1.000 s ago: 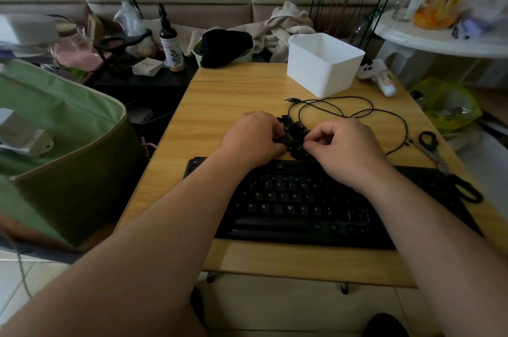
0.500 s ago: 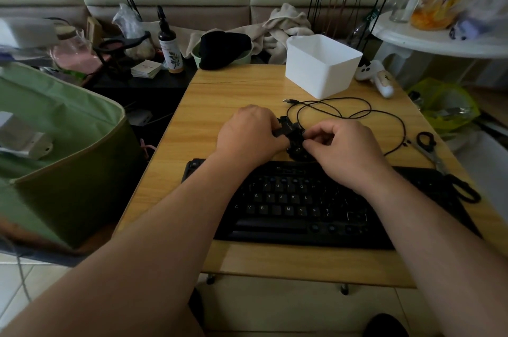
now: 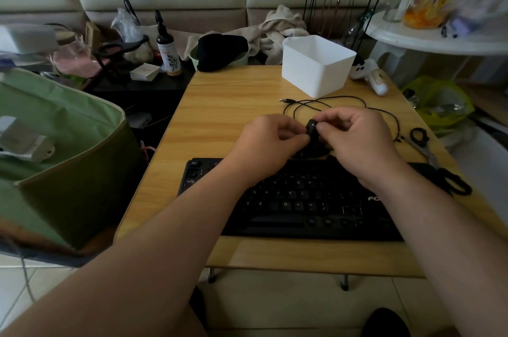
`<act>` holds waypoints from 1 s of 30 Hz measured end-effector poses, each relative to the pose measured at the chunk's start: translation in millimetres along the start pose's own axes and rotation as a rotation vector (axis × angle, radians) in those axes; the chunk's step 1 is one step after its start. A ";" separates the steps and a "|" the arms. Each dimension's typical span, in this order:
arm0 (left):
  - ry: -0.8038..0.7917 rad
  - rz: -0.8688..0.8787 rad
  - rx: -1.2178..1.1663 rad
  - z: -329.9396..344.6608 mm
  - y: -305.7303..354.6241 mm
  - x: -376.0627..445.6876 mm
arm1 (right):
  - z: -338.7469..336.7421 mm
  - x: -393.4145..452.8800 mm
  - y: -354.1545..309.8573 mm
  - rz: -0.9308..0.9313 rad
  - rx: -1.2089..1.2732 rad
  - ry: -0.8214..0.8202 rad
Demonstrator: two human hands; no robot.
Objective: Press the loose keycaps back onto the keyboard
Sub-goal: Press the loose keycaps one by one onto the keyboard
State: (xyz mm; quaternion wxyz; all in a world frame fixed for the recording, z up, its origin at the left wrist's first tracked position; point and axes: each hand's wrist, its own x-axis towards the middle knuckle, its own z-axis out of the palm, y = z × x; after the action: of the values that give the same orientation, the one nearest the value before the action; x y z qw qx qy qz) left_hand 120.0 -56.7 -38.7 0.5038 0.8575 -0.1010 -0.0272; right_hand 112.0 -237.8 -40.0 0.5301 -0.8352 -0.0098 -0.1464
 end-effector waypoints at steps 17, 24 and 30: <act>-0.133 0.019 -0.144 43.3 38.5 -32.0 | -81.6 -48.0 -12.4 -0.346 -0.555 -0.204; -0.272 0.066 -0.239 55.3 43.8 -39.8 | -110.9 -52.3 -1.8 -0.260 -0.384 -0.306; -0.279 0.106 -0.161 55.8 42.3 -38.2 | -111.3 -50.3 5.6 -0.218 -0.344 -0.288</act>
State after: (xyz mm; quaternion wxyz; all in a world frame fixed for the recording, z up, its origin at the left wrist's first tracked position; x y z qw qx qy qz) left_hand 68.2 -116.9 -31.5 0.5526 0.7957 -0.2127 -0.1273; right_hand 38.7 -332.2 -13.8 0.3545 -0.9194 -0.1499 -0.0818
